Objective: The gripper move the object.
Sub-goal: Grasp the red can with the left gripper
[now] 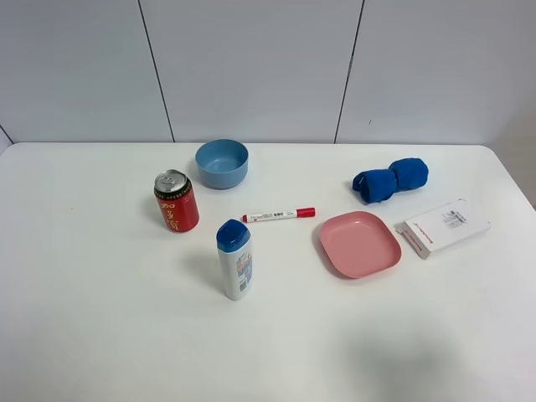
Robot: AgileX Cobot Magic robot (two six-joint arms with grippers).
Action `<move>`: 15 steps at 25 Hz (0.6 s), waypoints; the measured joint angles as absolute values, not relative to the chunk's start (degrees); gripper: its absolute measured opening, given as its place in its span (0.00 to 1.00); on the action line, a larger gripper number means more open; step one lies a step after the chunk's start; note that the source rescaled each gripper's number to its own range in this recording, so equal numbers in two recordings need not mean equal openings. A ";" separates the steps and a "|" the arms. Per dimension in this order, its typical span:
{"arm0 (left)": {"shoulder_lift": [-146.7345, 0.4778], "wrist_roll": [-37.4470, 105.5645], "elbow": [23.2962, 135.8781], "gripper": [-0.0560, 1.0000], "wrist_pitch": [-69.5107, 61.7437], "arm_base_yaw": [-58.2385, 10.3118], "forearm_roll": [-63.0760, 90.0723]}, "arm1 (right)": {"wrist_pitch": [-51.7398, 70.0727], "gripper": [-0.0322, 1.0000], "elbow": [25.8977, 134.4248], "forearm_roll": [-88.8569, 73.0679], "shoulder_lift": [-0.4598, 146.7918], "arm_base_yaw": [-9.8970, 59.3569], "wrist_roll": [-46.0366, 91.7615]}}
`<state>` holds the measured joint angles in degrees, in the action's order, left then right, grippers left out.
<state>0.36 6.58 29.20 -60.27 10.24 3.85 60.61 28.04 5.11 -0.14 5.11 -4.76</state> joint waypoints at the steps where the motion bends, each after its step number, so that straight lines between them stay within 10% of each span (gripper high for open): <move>1: 0.36 6.58 29.20 1.00 -60.27 10.24 3.85 | 60.61 1.00 28.04 5.11 -0.14 5.11 -4.76; 15: 0.36 6.58 29.20 1.00 -60.27 10.24 3.85 | 60.61 1.00 28.04 5.11 -0.14 5.11 -4.76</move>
